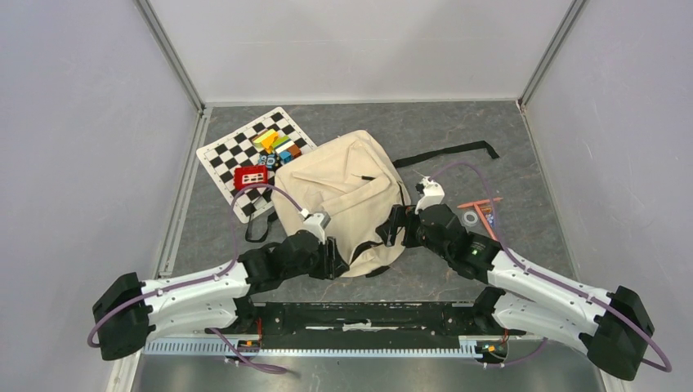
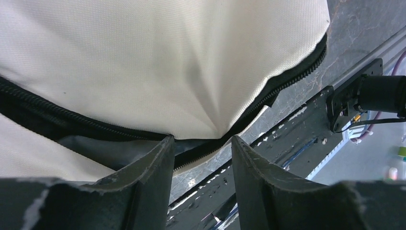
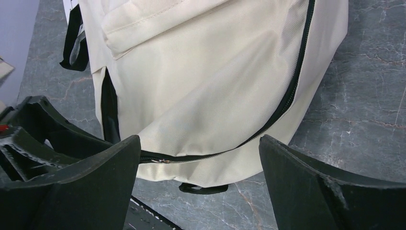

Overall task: Pack the student bag
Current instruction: Zip the student bag at the center of the board.

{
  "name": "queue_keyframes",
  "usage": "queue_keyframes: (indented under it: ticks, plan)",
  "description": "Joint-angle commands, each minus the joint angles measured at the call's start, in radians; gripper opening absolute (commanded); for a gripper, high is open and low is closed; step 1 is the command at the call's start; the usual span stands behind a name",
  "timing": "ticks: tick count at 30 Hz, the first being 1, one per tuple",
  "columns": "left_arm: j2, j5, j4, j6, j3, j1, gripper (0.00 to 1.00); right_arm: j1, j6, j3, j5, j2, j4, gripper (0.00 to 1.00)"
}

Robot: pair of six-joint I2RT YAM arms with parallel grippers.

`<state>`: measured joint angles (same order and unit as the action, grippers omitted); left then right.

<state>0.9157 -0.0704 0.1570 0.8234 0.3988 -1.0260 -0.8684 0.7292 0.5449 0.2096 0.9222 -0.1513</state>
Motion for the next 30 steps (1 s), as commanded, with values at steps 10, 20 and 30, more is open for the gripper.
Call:
queue_keyframes:
  ticks: [10, 20, 30]
  plan:
    - [0.063, -0.152, -0.186, 0.138, 0.000, -0.133, 0.44, 0.002, 0.010, -0.034, 0.028, -0.043, 0.044, 0.98]
    - [0.016, -0.175, -0.237, 0.139, 0.032, -0.171, 0.54, 0.002, 0.081, -0.145, -0.025, -0.099, 0.101, 0.95]
    - [0.073, -0.309, -0.070, 0.015, 0.198, -0.164, 0.70, -0.070, 0.149, -0.180, -0.044, -0.137, 0.143, 0.93]
